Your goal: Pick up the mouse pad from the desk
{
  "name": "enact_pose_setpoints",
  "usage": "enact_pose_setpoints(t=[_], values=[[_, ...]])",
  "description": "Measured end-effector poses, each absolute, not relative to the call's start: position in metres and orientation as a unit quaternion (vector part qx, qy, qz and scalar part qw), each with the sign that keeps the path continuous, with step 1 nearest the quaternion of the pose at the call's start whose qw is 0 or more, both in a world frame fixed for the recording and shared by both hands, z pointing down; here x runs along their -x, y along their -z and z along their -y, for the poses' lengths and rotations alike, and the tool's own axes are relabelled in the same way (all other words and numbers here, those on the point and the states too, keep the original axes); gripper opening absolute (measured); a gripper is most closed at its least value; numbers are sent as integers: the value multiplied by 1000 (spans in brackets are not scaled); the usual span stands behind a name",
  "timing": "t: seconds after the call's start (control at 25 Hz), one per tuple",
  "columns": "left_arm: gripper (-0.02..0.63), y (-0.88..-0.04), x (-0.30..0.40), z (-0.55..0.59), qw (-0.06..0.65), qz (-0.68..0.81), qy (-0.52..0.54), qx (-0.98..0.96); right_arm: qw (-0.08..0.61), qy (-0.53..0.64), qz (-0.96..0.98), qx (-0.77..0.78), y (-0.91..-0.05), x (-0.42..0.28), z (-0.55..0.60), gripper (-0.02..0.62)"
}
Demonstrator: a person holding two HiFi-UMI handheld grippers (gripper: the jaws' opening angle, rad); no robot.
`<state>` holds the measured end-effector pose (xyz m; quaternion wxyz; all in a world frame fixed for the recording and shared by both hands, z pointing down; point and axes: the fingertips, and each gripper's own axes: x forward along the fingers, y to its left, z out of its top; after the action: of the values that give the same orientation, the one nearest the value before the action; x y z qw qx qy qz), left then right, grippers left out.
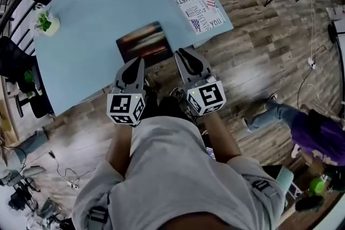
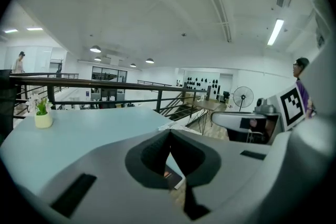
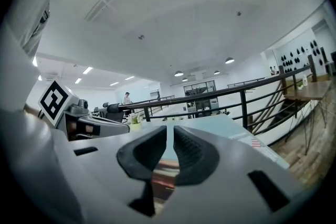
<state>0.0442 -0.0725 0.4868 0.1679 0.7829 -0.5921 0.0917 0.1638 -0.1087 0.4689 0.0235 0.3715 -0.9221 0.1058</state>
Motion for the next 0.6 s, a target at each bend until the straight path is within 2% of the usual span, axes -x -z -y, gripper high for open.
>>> enact_pose_setpoints(t=[0.32, 0.6], values=[[12, -526, -16, 65, 204, 597, -113, -768, 53, -127, 925, -353, -499, -137, 110, 46], [12, -574, -9, 66, 242, 584, -145, -761, 106, -178, 911, -356, -562, -134, 110, 46]])
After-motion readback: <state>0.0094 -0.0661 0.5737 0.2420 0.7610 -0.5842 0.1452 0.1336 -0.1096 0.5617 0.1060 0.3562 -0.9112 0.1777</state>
